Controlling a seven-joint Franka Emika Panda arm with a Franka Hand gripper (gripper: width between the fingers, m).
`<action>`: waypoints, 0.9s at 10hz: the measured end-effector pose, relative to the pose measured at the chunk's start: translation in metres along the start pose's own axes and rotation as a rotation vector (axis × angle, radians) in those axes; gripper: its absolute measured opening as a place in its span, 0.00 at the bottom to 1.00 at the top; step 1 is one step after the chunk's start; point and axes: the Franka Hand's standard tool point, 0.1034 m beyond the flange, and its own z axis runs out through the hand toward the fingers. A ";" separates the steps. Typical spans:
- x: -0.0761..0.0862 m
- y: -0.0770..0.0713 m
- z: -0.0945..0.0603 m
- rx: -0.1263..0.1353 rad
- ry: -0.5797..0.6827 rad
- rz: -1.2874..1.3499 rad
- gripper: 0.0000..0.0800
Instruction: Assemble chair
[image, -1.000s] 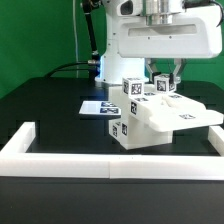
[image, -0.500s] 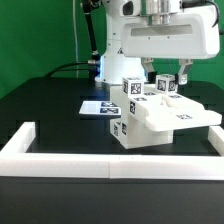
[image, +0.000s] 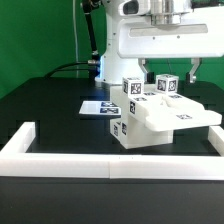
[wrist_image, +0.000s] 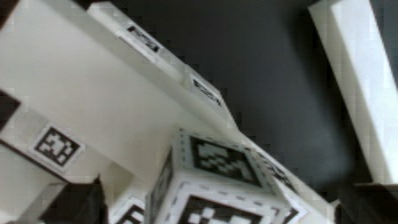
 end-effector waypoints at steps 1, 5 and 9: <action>0.000 0.001 0.000 0.000 0.000 -0.103 0.81; 0.002 0.003 0.000 -0.003 0.000 -0.356 0.81; 0.002 0.005 0.000 -0.012 0.000 -0.611 0.81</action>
Offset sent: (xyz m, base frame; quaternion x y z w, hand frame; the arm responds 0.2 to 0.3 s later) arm 0.0004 0.0027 0.0000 -0.0013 0.0019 -0.2153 0.9766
